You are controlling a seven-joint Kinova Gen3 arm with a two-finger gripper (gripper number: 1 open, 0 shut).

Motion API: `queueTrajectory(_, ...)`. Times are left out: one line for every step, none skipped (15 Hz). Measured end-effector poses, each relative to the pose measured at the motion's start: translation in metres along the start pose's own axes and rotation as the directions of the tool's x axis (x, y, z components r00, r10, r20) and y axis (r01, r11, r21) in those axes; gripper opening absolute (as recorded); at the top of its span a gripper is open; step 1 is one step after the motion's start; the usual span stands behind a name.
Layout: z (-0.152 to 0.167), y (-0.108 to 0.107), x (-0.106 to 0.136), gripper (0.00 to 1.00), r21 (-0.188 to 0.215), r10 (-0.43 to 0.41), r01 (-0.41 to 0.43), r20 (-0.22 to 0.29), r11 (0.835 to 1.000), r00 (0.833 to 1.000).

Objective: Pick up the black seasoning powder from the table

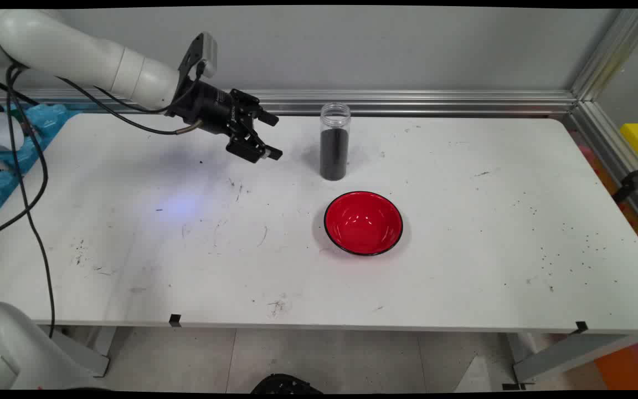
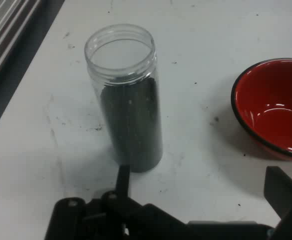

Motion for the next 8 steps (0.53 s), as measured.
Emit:
queueTrajectory(0.001, 0.0, -0.001, 1.0, 0.002, -0.004, 0.004, 0.003, 1.0, 1.0)
queueTrajectory(0.003, 0.0, -0.003, 1.0, 0.003, -0.009, 0.009, 0.007, 1.0, 1.0)
queueTrajectory(0.005, 0.0, -0.005, 1.0, 0.005, -0.018, 0.018, 0.013, 1.0, 1.0)
queueTrajectory(0.007, -0.001, -0.008, 1.0, 0.006, -0.031, 0.031, 0.024, 1.0, 0.999)
queueTrajectory(0.009, -0.001, -0.01, 1.0, 0.007, -0.038, 0.037, 0.029, 0.999, 0.999)
queueTrajectory(0.012, -0.002, -0.012, 1.0, 0.01, -0.047, 0.047, 0.038, 0.999, 0.998)
queueTrajectory(0.014, -0.002, -0.015, 1.0, 0.012, -0.055, 0.055, 0.046, 0.998, 0.997)
queueTrajectory(0.018, -0.004, -0.017, 1.0, 0.015, -0.065, 0.064, 0.056, 0.998, 0.996)
